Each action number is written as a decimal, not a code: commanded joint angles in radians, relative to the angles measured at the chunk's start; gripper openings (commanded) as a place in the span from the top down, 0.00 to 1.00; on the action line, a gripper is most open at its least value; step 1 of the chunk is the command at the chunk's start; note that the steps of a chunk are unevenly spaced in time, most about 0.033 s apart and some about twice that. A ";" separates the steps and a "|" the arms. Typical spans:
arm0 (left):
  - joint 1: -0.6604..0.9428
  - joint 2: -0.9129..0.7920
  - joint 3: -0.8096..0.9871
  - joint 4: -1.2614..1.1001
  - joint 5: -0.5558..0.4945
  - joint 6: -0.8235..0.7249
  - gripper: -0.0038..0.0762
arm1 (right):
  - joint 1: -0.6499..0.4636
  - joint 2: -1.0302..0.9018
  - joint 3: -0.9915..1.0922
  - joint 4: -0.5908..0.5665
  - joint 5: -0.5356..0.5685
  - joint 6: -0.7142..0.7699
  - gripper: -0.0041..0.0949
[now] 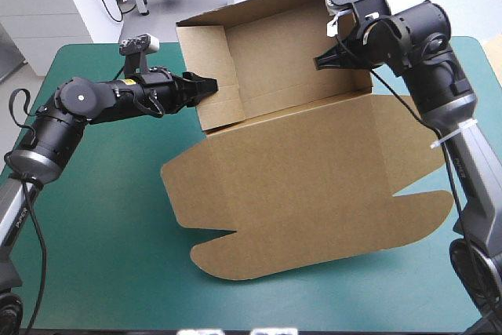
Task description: Fold the box
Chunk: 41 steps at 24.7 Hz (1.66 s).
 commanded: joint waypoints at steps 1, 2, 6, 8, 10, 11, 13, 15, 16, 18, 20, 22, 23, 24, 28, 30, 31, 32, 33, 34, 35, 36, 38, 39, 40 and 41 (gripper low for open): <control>-0.011 -0.037 -0.030 -0.017 -0.101 -0.025 0.48 | 0.048 -0.047 -0.038 -0.049 -0.051 0.036 0.97; -0.011 -0.037 -0.030 -0.012 -0.102 -0.028 0.48 | 0.055 -0.047 -0.038 -0.052 -0.053 0.044 0.97; -0.011 -0.035 -0.030 -0.002 -0.107 -0.037 0.49 | 0.065 -0.047 -0.038 -0.070 -0.046 0.058 0.97; -0.011 -0.035 -0.030 -0.002 -0.122 -0.035 0.52 | 0.069 -0.047 -0.038 -0.068 -0.041 0.061 0.97; -0.011 -0.035 -0.030 -0.002 -0.141 -0.035 0.54 | 0.079 -0.049 -0.038 -0.075 -0.040 0.061 0.97; -0.011 -0.033 -0.030 -0.002 -0.157 -0.035 0.57 | 0.101 -0.054 -0.038 -0.105 -0.042 0.061 0.97; -0.011 -0.025 -0.030 -0.002 -0.159 -0.035 0.57 | 0.149 -0.056 -0.038 -0.170 -0.054 0.091 0.97; -0.011 -0.012 -0.030 0.000 -0.161 -0.035 0.57 | 0.188 -0.056 -0.038 -0.223 -0.054 0.105 0.97; -0.011 -0.007 -0.030 0.000 -0.163 -0.035 0.57 | 0.197 -0.056 -0.038 -0.231 -0.054 0.110 0.97; -0.011 -0.001 -0.030 0.019 -0.163 -0.035 0.57 | 0.229 -0.056 -0.038 -0.261 -0.054 0.121 0.97; -0.011 0.002 -0.030 0.039 -0.163 -0.035 0.74 | 0.246 -0.056 -0.038 -0.280 -0.056 0.134 0.97; -0.038 0.000 -0.024 0.047 -0.228 -0.027 0.95 | 0.246 -0.056 -0.038 -0.263 -0.056 0.156 0.97; -0.054 -0.003 -0.024 0.040 -0.259 -0.027 0.96 | 0.246 -0.056 -0.036 -0.259 -0.056 0.171 0.97; -0.081 -0.004 -0.024 0.045 -0.280 -0.020 0.96 | 0.246 -0.056 -0.036 -0.252 -0.054 0.183 0.97; -0.167 -0.005 -0.026 0.371 -0.272 -0.176 0.96 | 0.241 -0.056 -0.036 -0.246 -0.007 0.202 0.97; -0.194 -0.005 -0.035 0.577 -0.243 -0.399 0.96 | 0.227 -0.056 -0.036 -0.246 0.014 0.202 0.97; -0.203 -0.003 -0.043 0.677 -0.217 -0.476 0.96 | 0.215 -0.056 -0.034 -0.240 0.014 0.202 0.97; -0.210 0.003 -0.058 0.752 -0.173 -0.524 0.96 | 0.200 -0.056 -0.034 -0.222 0.014 0.202 0.97; -0.211 0.008 -0.072 0.802 -0.131 -0.545 0.96 | 0.184 -0.054 -0.034 -0.198 0.014 0.198 0.97; -0.211 0.014 -0.094 0.833 -0.080 -0.549 0.96 | 0.160 -0.052 -0.032 -0.161 0.014 0.190 0.97; -0.211 0.027 -0.120 0.848 -0.034 -0.549 0.96 | 0.131 -0.047 -0.025 -0.117 0.014 0.175 0.97; -0.211 0.037 -0.148 0.848 -0.001 -0.549 0.96 | 0.096 -0.046 -0.015 -0.079 0.014 0.166 0.97; -0.211 0.065 -0.211 0.848 0.037 -0.549 0.96 | 0.031 -0.039 0.024 0.024 0.014 0.118 0.97; -0.211 0.080 -0.242 0.848 0.064 -0.549 0.96 | 0.009 -0.034 0.046 0.075 0.014 0.090 0.97; -0.211 0.106 -0.293 0.848 0.118 -0.549 0.96 | -0.017 -0.029 0.071 0.120 0.009 0.068 0.97; -0.211 0.127 -0.327 0.848 0.158 -0.547 0.96 | -0.037 -0.026 0.096 0.155 0.008 0.051 0.97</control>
